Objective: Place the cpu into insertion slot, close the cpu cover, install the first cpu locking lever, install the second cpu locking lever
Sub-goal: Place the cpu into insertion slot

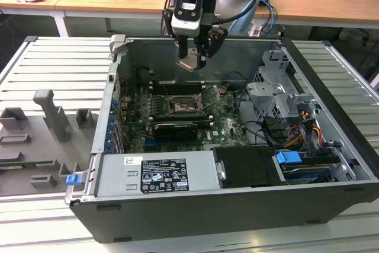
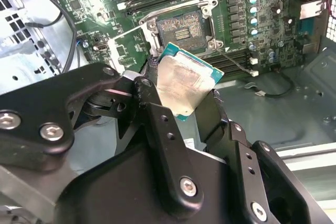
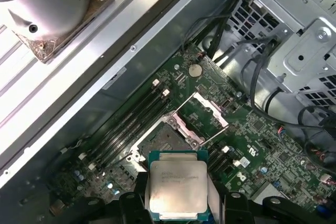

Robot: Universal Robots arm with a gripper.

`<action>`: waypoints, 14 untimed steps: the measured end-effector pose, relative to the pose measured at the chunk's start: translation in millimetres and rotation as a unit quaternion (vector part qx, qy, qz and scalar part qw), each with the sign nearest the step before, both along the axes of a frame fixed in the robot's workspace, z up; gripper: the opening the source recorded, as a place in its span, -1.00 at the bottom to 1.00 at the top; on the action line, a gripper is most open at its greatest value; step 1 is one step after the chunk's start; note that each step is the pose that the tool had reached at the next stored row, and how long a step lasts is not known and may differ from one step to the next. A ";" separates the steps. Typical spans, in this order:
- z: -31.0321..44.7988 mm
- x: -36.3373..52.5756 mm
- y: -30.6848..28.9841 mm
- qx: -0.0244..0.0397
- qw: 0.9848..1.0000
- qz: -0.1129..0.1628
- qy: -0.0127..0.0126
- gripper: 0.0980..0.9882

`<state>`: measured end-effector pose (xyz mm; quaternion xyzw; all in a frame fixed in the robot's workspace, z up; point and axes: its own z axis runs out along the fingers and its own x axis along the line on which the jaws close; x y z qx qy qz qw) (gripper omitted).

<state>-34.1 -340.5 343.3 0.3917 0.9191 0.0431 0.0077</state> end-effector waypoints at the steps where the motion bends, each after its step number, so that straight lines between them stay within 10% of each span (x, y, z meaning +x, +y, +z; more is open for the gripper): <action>1: -0.1 0.0 0.0 0.000 1.000 -0.004 0.000 -0.03; 14: -6.1 0.0 0.0 0.000 1.000 -0.028 0.000 -0.03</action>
